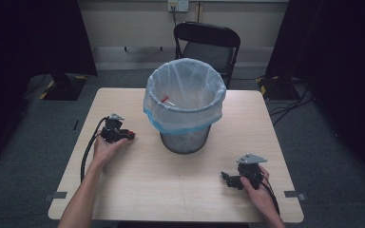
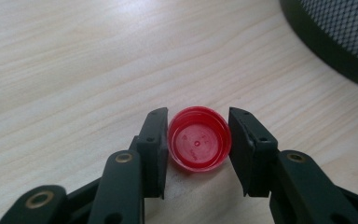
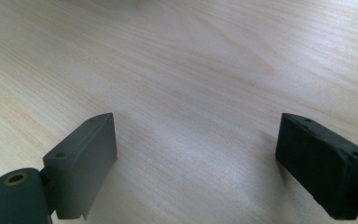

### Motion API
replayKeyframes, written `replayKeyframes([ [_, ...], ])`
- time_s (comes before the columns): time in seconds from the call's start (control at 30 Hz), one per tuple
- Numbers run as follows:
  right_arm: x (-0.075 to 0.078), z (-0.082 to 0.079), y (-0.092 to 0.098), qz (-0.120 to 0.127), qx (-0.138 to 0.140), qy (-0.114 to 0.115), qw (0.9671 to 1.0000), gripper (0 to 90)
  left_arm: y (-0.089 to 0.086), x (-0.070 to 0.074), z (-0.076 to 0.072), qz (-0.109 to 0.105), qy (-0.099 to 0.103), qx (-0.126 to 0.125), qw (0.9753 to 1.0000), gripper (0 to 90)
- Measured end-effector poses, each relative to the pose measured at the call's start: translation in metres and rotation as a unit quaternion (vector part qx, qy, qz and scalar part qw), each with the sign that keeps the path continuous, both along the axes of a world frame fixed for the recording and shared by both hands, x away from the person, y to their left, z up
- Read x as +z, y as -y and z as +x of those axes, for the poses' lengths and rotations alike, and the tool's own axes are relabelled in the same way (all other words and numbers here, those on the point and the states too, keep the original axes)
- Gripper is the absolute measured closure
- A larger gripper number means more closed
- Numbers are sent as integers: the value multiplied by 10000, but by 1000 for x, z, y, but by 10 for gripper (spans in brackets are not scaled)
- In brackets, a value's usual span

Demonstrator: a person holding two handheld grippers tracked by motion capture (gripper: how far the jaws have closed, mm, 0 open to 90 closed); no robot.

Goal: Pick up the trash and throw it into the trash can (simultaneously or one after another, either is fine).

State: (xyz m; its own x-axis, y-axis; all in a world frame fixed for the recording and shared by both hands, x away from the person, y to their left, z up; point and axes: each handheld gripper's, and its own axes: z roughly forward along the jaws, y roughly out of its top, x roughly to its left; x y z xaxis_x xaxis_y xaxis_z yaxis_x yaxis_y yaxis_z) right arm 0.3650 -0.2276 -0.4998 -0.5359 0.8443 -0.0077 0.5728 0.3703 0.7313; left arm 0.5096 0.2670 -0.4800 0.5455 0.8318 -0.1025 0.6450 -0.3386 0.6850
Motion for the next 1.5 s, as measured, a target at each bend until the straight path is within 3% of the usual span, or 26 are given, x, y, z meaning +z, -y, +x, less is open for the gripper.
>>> replayKeyframes([
  [0.03, 0, 0, 0, -1, -1, 0, 10000, 115, 1, 2, -1, -87, 49, 45, 9999, 597],
  [0.17, 0, 0, 0, 0, 0, 1, 10000, 115, 4, 13, -8, -64, 286, -134, 9995, 596],
  [0.27, 0, 0, 0, -1, 0, 2, 10000, 115, 3, 19, -11, -172, 407, -147, 9989, 597],
  [0.4, 0, 0, 0, 0, -1, 0, 10000, 115, -1, 27, -14, -360, 465, -137, 9982, 597],
  [0.53, 0, 0, 0, -10, -6, -1, 10000, 115, -5, 36, -18, -359, 658, -77, 9972, 596],
  [0.67, 0, 0, 0, -3, 4, 4, 10000, 115, -6, 41, -24, -526, 744, -131, 9958, 596],
  [0.97, 0, 0, 0, -3, -3, -1, 10000, 115, -7, 59, -34, -870, 1139, -226, 9894, 597],
  [1.27, 0, 0, 0, -8, -6, -2, 10000, 115, -11, 74, -40, -1030, 1306, -165, 9859, 596],
  [1.47, 0, 0, 0, -8, -5, -1, 10000, 115, -10, 86, -45, -1342, 1458, -276, 9798, 596],
  [1.5, 0, 0, 0, -2, -2, 1, 10000, 115, -9, 88, -46, -1303, 1501, -277, 9797, 596],
])
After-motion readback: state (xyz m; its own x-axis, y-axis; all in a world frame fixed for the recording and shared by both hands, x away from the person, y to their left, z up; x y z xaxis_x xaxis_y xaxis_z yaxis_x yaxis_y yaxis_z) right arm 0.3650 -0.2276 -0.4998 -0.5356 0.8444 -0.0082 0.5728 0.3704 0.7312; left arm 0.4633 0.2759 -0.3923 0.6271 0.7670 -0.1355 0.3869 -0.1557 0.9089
